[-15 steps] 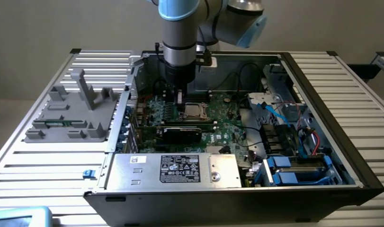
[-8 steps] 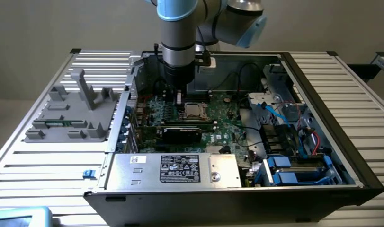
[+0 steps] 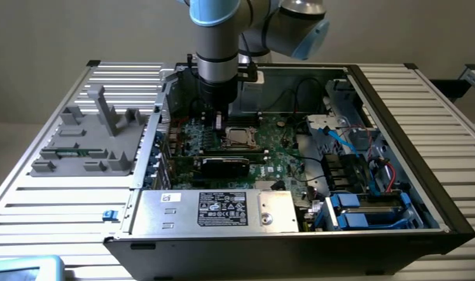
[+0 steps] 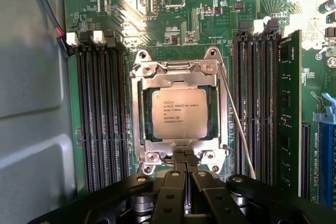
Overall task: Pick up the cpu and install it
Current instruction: 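Close the cpu cover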
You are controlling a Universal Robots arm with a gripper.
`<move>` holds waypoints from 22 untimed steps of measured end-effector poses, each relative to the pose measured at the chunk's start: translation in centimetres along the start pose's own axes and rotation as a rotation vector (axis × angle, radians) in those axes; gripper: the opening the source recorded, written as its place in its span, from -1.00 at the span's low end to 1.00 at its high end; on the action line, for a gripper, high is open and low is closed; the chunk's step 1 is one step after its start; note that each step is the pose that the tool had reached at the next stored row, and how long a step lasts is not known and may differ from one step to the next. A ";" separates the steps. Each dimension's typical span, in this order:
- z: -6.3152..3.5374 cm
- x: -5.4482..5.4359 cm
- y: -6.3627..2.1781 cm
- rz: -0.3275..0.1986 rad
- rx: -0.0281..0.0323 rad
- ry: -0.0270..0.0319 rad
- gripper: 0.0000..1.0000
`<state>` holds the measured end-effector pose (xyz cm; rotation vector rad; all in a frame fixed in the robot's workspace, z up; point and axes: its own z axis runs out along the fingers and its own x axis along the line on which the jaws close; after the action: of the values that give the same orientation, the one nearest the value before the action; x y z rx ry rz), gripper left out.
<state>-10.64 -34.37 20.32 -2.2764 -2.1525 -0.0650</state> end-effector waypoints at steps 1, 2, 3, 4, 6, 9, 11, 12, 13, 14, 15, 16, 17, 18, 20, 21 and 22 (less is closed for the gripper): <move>-0.01 0.0 -0.12 0.000 -0.0005 0.0000 -0.77; -0.01 0.0 -0.24 0.000 -0.0010 0.0000 -0.77; -0.03 0.0 -0.37 0.000 -0.0014 0.0001 -0.77; -0.08 0.0 -0.52 0.000 -0.0019 0.0000 -0.77; -0.36 0.0 -0.83 0.000 -0.0039 0.0002 -0.77; -1.38 0.0 -1.22 0.000 -0.0066 0.0004 -0.77; -2.26 0.0 -1.43 0.000 -0.0071 0.0004 -0.77; -2.71 0.0 -1.51 0.000 -0.0070 0.0003 -0.77; -3.16 0.0 -1.59 0.000 -0.0073 0.0005 -0.77; -3.61 0.0 -1.67 0.000 -0.0072 0.0003 -0.77; -4.07 0.0 -1.75 0.000 -0.0075 0.0005 -0.77; -4.55 0.1 -1.82 0.000 -0.0076 0.0003 -0.77; -4.98 0.1 -1.87 0.000 -0.0079 0.0005 -0.77; -5.43 0.1 -1.93 0.000 -0.0079 0.0003 -0.77; -6.34 0.1 -2.01 0.000 -0.0082 0.0004 -0.77; -6.78 0.1 -2.03 0.000 -0.0085 0.0005 -0.77; -7.19 0.1 -2.07 0.000 -0.0087 0.0004 -0.77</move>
<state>-12.88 -34.37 27.46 -2.2804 -2.1567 -0.0751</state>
